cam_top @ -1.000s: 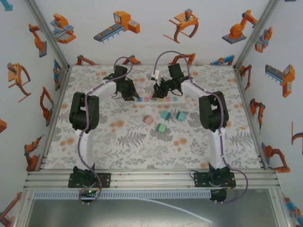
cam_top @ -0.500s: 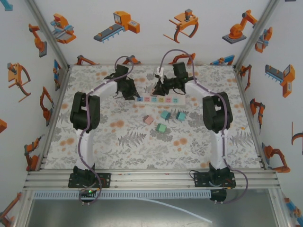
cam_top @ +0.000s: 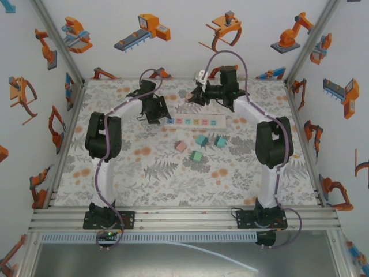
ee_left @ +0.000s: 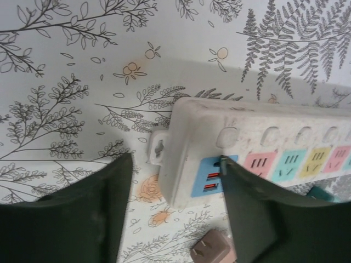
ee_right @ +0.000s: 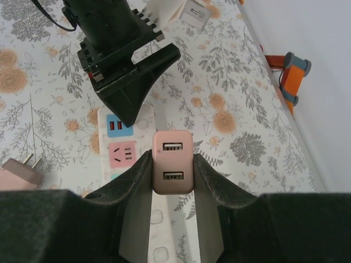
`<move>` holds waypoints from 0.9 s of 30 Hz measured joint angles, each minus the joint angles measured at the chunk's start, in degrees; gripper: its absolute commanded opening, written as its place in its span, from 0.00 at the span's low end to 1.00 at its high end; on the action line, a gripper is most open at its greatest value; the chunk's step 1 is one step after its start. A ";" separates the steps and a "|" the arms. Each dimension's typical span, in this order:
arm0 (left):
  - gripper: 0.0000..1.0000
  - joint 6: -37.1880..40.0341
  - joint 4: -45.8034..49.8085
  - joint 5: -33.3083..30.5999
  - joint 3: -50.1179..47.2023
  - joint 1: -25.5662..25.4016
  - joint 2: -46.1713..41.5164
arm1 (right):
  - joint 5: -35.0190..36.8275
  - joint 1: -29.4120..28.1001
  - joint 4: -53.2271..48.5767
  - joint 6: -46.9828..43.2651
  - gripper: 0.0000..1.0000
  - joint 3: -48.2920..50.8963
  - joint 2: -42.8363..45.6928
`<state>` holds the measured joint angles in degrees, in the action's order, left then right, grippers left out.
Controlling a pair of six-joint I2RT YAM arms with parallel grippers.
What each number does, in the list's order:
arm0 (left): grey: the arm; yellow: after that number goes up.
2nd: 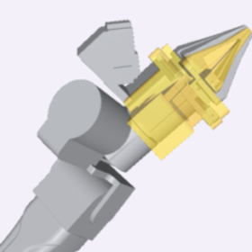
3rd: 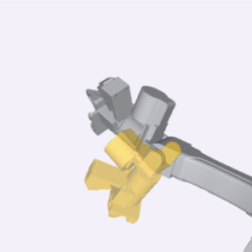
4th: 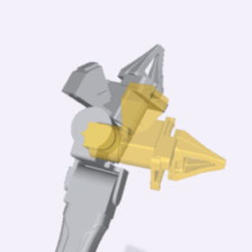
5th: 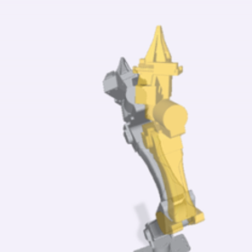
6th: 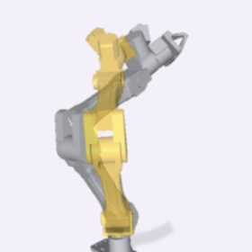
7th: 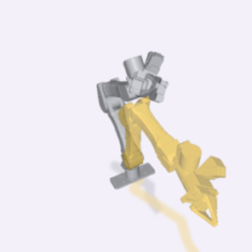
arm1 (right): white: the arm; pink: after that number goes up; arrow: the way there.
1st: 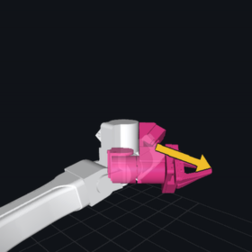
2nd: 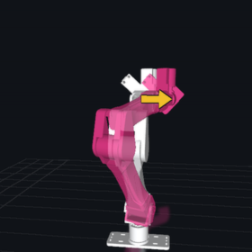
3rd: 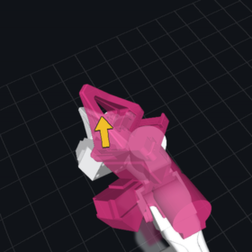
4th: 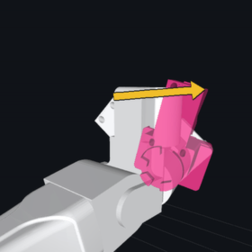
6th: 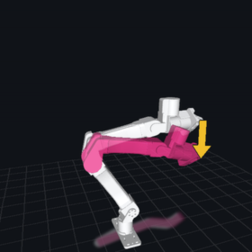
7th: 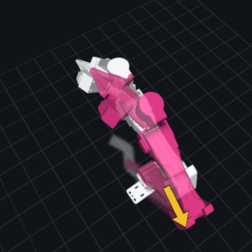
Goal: Pull the plug off the socket
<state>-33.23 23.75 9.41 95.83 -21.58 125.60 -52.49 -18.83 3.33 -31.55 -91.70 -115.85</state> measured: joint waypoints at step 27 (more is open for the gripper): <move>0.97 20.13 -14.91 17.75 -28.68 -4.94 -42.62 | 36.65 0.00 9.46 42.69 0.00 33.94 43.28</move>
<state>-13.10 8.84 27.16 67.16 -26.52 82.98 -15.84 -18.83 12.80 11.14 -57.76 -72.58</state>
